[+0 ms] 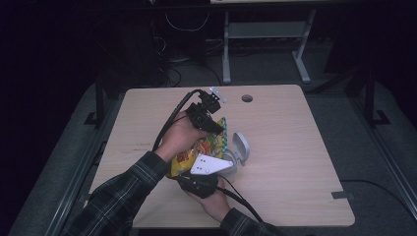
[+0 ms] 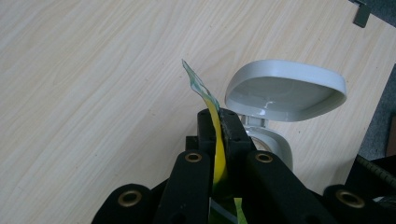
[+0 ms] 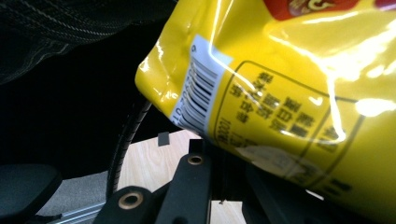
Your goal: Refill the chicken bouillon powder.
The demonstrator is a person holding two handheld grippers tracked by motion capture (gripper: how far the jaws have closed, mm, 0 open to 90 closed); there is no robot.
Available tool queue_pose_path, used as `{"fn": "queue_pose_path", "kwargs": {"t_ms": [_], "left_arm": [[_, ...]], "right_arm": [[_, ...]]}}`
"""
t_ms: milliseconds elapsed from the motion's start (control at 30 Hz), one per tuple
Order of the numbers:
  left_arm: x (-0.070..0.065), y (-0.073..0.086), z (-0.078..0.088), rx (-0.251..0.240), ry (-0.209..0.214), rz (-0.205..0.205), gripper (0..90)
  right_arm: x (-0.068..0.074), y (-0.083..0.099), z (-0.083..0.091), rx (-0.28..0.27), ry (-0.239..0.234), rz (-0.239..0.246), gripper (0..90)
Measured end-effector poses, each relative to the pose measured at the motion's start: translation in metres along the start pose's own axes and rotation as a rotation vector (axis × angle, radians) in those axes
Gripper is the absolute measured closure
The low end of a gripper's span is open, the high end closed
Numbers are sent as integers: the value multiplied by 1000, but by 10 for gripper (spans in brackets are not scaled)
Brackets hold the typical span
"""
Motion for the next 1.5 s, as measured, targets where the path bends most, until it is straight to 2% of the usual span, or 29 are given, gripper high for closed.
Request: {"fn": "queue_pose_path", "kwargs": {"t_ms": [700,1500], "left_arm": [[-2,-4,0,6,-4,-8,894],[-1,-1,-4,6,1,2,893]], "right_arm": [[-1,-5,1,-13,4,-23,900],[-2,-2,0,-5,-3,-16,900]]}}
Point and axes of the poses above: each handheld gripper's, and its own axes: z roughly backward along the jaws, y roughly out of its underside, x roughly to its left, the point moved 9 cm from there along -z, roughly forward along the jaws, and after that the axes turned 10 degrees about -x, right-handed, at the moved point
